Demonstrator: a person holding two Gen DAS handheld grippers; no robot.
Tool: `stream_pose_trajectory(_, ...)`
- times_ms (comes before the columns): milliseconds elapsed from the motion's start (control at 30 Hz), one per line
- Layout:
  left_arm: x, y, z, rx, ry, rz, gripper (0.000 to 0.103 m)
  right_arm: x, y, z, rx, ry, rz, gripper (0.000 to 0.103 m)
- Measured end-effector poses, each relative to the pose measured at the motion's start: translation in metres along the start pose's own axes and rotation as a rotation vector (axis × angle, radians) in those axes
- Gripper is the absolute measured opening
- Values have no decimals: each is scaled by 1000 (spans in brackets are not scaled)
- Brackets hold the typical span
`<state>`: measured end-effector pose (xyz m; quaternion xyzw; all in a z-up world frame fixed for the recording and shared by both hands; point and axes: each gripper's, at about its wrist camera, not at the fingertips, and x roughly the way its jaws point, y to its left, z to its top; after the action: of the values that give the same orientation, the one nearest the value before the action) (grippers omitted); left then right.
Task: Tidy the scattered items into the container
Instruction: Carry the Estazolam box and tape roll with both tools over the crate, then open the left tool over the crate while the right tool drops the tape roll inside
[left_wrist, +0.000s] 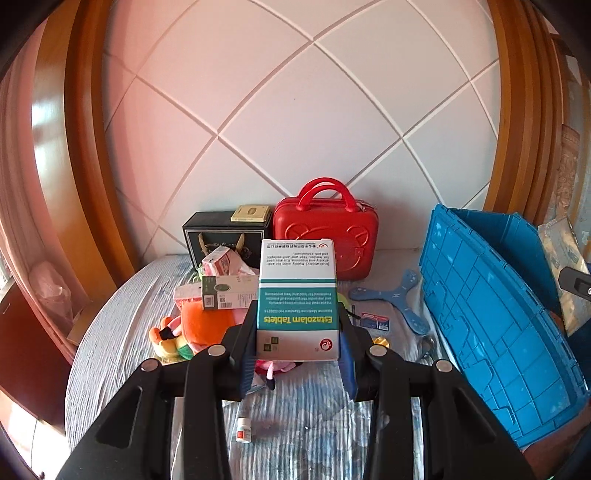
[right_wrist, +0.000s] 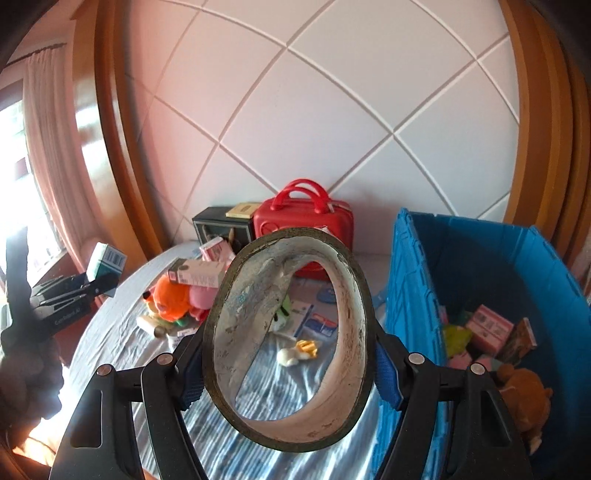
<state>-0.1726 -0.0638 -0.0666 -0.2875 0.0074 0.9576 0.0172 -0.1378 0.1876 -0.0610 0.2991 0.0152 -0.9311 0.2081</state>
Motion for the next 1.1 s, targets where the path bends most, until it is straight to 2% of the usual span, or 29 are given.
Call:
stream_pose_trajectory(333, -16, -89, 46, 93, -68, -63, 36, -52, -51, 10, 24, -87, -19, 73)
stream_pose_trajectory(633, -18, -189, 80, 186, -112, -148, 36, -84, -121, 3, 72, -117, -72, 73)
stream_pose_trajectory(833, -18, -255, 91, 258, -123, -206, 36, -100, -169, -8, 128, -129, -115, 73)
stream_pose_trajectory(1100, -5, -326, 95, 325, -91, -295, 36, -120, -225, -28, 193, -130, -188, 73)
